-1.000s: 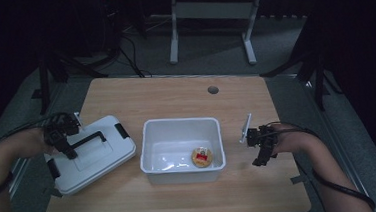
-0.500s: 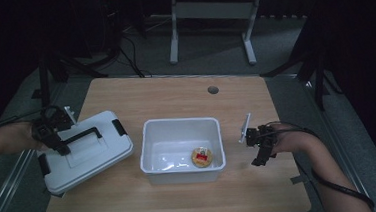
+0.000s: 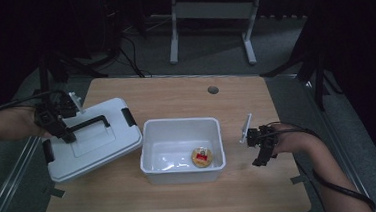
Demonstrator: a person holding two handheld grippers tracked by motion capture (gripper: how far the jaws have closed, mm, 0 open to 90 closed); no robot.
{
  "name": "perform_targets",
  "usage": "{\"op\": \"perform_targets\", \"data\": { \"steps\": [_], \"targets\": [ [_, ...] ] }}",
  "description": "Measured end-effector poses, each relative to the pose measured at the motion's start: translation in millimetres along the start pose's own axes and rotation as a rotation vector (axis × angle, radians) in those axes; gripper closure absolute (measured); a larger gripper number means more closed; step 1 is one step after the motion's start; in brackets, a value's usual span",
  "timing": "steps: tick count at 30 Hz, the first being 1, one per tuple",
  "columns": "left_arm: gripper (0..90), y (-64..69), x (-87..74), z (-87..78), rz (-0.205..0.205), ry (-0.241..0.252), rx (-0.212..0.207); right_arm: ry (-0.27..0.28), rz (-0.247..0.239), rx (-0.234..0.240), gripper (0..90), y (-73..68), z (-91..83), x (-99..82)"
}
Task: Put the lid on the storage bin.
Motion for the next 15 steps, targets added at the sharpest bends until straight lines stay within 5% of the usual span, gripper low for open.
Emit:
{"op": "perform_targets", "data": {
  "steps": [15],
  "targets": [
    [83.7,36.7,58.4,-10.7,0.163,0.038,-0.015,0.004,0.007,-0.002,19.0,-3.1,0.8,-4.4]
  ]
}}
Point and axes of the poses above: each handheld gripper's, and its own axes: z roughly forward along the jaws, x roughly out of its top, y roughly to its right, the point moved 6 cm from there along z, roughly forward along the jaws, and after that the axes turned 13 degrees about -z, right-handed, at the moved point
